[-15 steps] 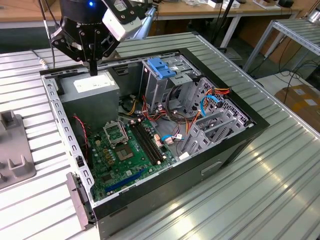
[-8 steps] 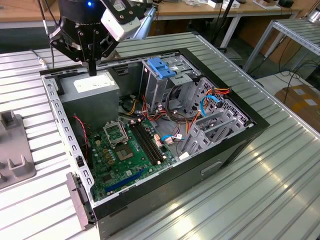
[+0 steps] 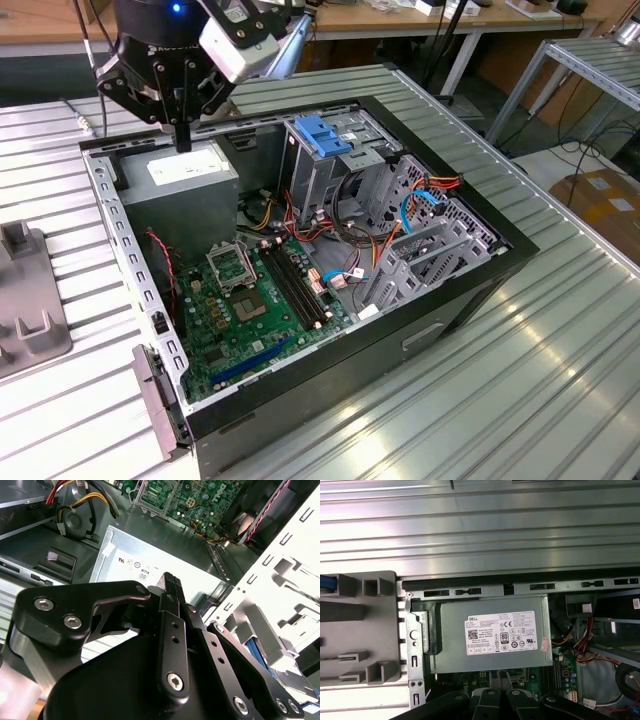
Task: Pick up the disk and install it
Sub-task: 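Reach for the disk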
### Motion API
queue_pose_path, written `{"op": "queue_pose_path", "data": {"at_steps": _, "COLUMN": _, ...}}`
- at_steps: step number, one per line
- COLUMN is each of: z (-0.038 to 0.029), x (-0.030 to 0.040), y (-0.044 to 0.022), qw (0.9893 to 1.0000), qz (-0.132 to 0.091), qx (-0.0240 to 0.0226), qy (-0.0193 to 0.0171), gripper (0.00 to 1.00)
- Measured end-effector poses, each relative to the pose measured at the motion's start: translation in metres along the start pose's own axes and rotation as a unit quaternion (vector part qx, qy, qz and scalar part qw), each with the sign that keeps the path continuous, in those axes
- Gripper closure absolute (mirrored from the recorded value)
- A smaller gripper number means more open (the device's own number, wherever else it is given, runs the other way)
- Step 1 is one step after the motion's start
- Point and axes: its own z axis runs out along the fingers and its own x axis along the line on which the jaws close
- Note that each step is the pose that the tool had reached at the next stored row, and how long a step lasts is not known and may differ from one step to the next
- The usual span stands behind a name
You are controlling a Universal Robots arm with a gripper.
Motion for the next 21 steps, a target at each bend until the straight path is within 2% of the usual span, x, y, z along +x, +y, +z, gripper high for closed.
{"op": "queue_pose_path", "data": {"at_steps": 21, "z": -0.0001, "x": 0.0048, "y": -0.0004, "qw": 1.0000, "qz": 0.000, "qx": 0.0000, "qy": 0.0000, "gripper": 0.90}}
